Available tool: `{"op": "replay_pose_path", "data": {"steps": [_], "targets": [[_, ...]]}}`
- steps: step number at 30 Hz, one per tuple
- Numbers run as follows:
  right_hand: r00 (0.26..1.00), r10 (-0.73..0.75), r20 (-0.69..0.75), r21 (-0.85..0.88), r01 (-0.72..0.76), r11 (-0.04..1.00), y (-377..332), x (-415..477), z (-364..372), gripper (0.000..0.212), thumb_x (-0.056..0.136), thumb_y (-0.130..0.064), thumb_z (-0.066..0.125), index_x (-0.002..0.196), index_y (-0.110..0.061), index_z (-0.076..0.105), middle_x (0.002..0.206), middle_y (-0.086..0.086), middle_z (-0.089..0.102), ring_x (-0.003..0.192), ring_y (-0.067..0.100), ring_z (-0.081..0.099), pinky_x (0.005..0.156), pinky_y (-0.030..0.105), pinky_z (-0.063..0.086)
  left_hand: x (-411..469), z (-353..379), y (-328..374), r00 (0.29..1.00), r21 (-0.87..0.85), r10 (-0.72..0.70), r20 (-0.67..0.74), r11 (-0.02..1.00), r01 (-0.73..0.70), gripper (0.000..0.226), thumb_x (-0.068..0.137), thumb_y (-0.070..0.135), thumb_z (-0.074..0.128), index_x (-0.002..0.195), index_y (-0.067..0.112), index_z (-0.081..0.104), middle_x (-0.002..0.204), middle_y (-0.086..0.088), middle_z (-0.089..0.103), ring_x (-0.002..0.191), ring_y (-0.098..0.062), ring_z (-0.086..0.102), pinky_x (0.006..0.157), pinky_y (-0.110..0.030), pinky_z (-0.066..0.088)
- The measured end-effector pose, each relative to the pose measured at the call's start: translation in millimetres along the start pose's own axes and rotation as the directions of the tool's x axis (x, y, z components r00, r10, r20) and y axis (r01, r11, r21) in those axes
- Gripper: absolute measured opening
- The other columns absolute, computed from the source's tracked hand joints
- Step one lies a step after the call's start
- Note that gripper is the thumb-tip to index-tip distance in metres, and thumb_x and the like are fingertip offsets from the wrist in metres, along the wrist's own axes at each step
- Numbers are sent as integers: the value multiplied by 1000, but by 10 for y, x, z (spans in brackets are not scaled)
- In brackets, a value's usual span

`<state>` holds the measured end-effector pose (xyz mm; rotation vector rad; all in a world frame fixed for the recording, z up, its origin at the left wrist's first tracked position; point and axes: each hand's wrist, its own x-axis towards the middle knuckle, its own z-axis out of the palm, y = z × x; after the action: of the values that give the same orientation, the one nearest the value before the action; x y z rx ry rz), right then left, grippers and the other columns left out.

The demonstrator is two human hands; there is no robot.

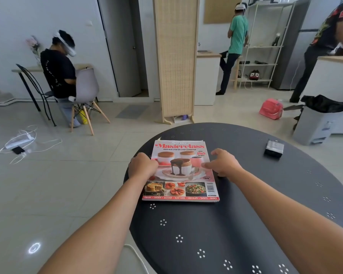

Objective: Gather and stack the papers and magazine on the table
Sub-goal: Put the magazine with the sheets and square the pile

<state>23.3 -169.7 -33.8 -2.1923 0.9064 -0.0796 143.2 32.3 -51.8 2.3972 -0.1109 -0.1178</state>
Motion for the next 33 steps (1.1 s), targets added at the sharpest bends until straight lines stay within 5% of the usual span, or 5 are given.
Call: {"op": "replay_pose_path", "data": {"steps": [4,15,23,30,33], "targets": [[995,-62,78,-102,70,992,-71,-21,53,60,79,-24,79,135,-22,57,128,7,62,90,20,65,77,31,58,35,-5,192,994,-35,1,108,999,3,20,89,26,66,76,13,57,76,-5,61,61,-15,55,49,-26,38],[991,-100,92,-222,118,968,-87,12,114,53,78,-19,80,129,-20,65,123,6,66,88,20,66,71,26,54,131,-23,322,926,-364,-158,343,886,286,12,79,-1,70,89,6,66,93,-14,71,85,-31,73,76,-40,62],[990,-102,100,-231,123,965,-70,13,109,51,80,-17,78,129,-19,65,121,7,67,88,20,67,72,27,56,-33,-112,511,902,-340,-95,421,906,254,22,89,-10,56,81,10,60,92,-15,66,72,-28,69,53,-35,55],[990,-81,114,-119,95,988,-24,-16,78,64,78,-15,79,137,-15,54,126,8,63,90,20,61,71,28,51,-62,-60,368,963,-431,18,268,897,103,34,86,-4,63,115,13,59,108,-9,68,97,-25,66,79,-41,58],[987,-58,150,125,39,991,55,-2,26,86,70,-17,85,141,-16,37,125,7,61,99,21,63,74,32,54,-120,-124,323,974,-509,89,209,860,30,33,88,-3,61,110,22,60,107,-4,69,100,-25,67,87,-50,58]]}}
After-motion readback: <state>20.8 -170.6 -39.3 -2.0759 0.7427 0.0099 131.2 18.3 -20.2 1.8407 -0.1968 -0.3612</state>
